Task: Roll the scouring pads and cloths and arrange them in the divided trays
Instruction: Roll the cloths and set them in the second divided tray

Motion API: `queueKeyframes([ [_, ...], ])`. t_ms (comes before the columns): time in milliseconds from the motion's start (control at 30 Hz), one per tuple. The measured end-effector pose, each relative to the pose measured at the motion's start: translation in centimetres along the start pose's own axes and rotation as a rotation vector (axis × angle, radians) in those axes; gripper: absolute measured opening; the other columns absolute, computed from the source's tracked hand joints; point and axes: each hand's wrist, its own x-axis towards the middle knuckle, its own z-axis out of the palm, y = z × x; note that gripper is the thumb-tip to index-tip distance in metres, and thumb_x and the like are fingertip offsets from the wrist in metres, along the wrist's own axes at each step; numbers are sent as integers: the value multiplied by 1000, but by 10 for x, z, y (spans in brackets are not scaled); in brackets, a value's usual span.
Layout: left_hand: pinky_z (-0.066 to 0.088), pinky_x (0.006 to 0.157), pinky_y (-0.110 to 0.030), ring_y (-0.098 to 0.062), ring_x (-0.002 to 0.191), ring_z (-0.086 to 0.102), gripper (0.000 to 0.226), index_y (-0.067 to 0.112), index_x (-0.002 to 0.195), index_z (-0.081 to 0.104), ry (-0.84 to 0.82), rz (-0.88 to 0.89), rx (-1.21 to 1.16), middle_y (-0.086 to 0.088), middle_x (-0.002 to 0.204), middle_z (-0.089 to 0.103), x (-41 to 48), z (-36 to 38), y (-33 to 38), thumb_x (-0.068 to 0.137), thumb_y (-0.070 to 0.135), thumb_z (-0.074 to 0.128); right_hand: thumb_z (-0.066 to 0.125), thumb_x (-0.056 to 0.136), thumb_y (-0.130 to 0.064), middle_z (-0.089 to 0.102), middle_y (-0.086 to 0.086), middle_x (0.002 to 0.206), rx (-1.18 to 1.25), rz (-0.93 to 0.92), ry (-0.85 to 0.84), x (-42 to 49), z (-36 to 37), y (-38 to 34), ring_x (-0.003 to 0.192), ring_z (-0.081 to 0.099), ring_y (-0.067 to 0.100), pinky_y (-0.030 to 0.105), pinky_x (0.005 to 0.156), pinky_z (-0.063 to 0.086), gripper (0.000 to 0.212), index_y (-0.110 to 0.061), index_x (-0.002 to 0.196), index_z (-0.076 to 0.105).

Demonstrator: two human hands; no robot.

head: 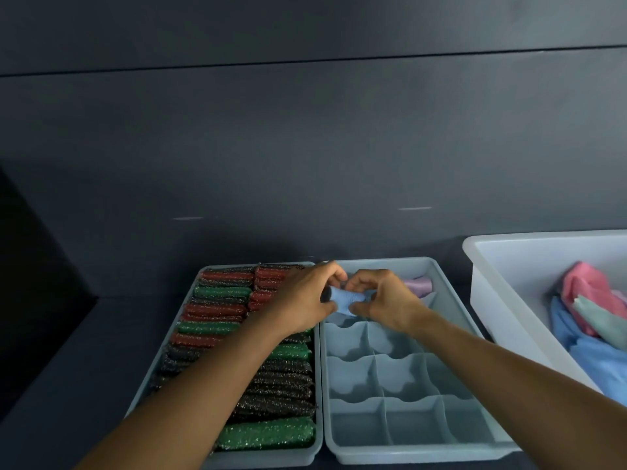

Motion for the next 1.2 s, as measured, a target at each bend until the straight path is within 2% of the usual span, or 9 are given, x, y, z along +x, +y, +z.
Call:
queueKeyframes([
  [267,49,89,-30,-16,102,62,36,19,124,55,-9,47,37,4,112,67,1,3,-5,91,5,59,63,81,-28,68,-10,107,-559,24,-106,2,0,-19,99,62,19,30,81,46,25,-39,103,67],
  [433,40,80,-7,-7,107,57,35,21,124,56,23,24,-45,5,122,61,-2,1,-9,92,8,60,61,81,-31,65,-4,108,-740,64,-209,17,6,-33,102,62,23,32,82,44,24,-33,104,67],
  [567,44,96,-32,-15,116,51,39,18,129,52,-60,7,33,1,129,55,-8,-6,-4,92,19,63,53,77,-45,70,-6,101,-474,45,-266,4,0,-24,93,63,17,34,84,51,32,-32,100,70],
  [667,41,94,-32,-15,117,48,42,20,129,52,-102,17,110,3,124,53,-15,-11,6,90,30,66,59,85,-19,59,-15,119,-282,-113,-162,-30,-17,-19,87,56,-14,11,85,42,35,-31,117,67],
  [800,47,99,-31,-2,115,56,38,27,123,56,-65,62,-115,12,125,59,-19,-5,44,88,35,69,62,83,-9,64,-9,103,-243,-252,99,-72,-69,-4,79,59,3,18,78,45,28,-24,106,71],
  [933,41,100,-20,7,115,52,29,37,117,58,-56,134,-220,23,119,60,-12,22,103,89,34,67,64,83,-2,70,-7,79,-231,-73,314,-107,-144,29,66,58,-6,6,65,38,20,-18,88,75],
  [1067,42,99,-17,8,113,53,33,32,123,60,-90,135,-322,20,118,62,-1,52,149,90,34,65,55,84,0,68,-8,87,-572,195,-62,-139,-191,53,78,58,-3,1,64,36,26,-14,98,71],
  [1133,43,99,-19,9,110,54,31,33,121,61,-88,123,-367,19,115,63,2,63,162,90,33,65,66,78,-18,63,-4,78,-559,305,-287,-149,-193,66,74,58,12,9,59,41,19,-11,96,67],
  [1200,42,99,-19,11,108,55,30,32,119,62,-84,109,-404,19,113,65,3,70,171,90,33,65,73,70,-38,62,6,84,-641,363,-365,-153,-187,78,69,55,17,22,57,42,40,-11,97,61],
])
